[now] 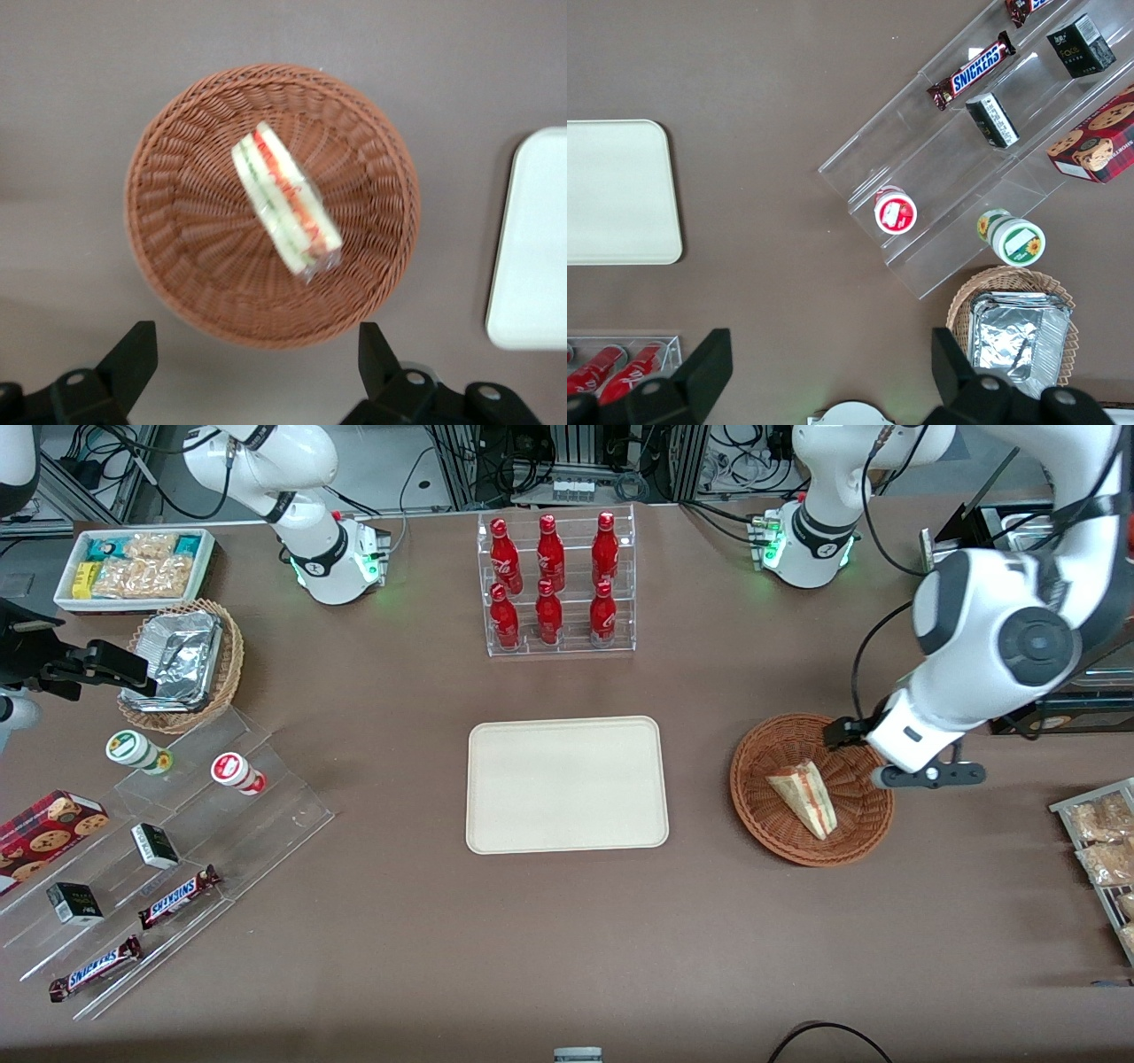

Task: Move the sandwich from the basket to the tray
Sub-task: 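Move the left gripper over the wrapped sandwich in the wicker basket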

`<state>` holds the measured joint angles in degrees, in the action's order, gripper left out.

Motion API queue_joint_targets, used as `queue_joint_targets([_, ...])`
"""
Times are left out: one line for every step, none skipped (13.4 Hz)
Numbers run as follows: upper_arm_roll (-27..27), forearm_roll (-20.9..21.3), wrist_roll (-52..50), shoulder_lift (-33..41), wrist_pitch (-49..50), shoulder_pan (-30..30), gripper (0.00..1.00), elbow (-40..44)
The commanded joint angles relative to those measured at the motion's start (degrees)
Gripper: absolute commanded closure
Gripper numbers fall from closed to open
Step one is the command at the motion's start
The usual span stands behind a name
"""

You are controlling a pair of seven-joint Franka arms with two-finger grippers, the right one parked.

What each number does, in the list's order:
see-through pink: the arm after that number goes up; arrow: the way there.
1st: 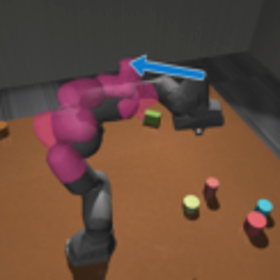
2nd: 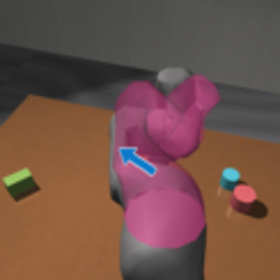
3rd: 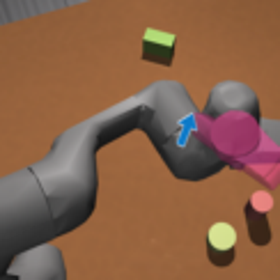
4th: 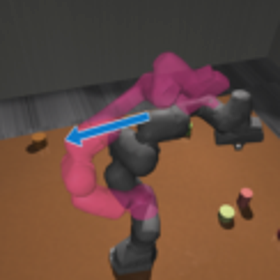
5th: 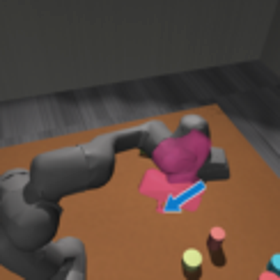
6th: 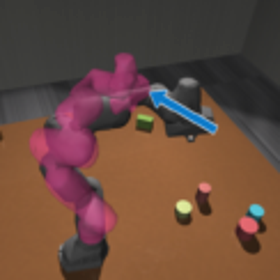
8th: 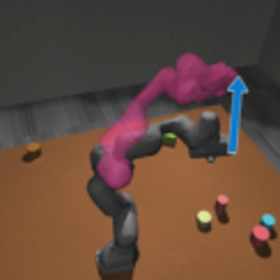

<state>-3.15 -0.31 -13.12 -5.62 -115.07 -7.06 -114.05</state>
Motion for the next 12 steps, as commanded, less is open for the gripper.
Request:
queue_joint_targets([0.07, -0.22, -6.8, 1.14, -7.34, -0.58, 0.0, -4.85])
queue_joint_targets([-0.1, -0.3, -9.53, 1.14, -9.71, -0.58, 0.0, -6.08])
queue_joint_targets([-0.19, -0.22, -12.51, 1.14, -12.17, -0.58, 0.0, -7.48])
queue_joint_targets([-0.28, -0.22, -16.28, 0.96, -14.89, -0.58, 0.0, -9.06])
queue_joint_targets([-0.28, -0.22, -20.85, 0.87, -17.79, -0.58, 0.0, -10.47])
queue_joint_targets([-0.37, -0.22, -25.59, 0.44, -21.04, -0.58, 0.0, -11.79])
queue_joint_targets([-0.37, -0.13, -29.03, -0.61, -22.46, -0.58, 0.0, -12.07])
queue_joint_targets([-0.46, -0.22, -32.89, -1.75, -22.74, -0.58, 0.0, -11.98])
queue_joint_targets([-0.72, -0.22, -35.28, -2.55, -22.83, -0.58, 0.0, -11.98])
queue_joint_targets([-0.81, -0.22, -36.78, -3.51, -23.0, -0.58, 0.0, -11.81])
queue_joint_targets([-0.9, -0.22, -37.41, -4.39, -23.09, -0.58, 0.0, -11.72])
queue_joint_targets([-1.16, -0.22, -37.76, -5.18, -23.09, -0.58, 0.0, -11.72])
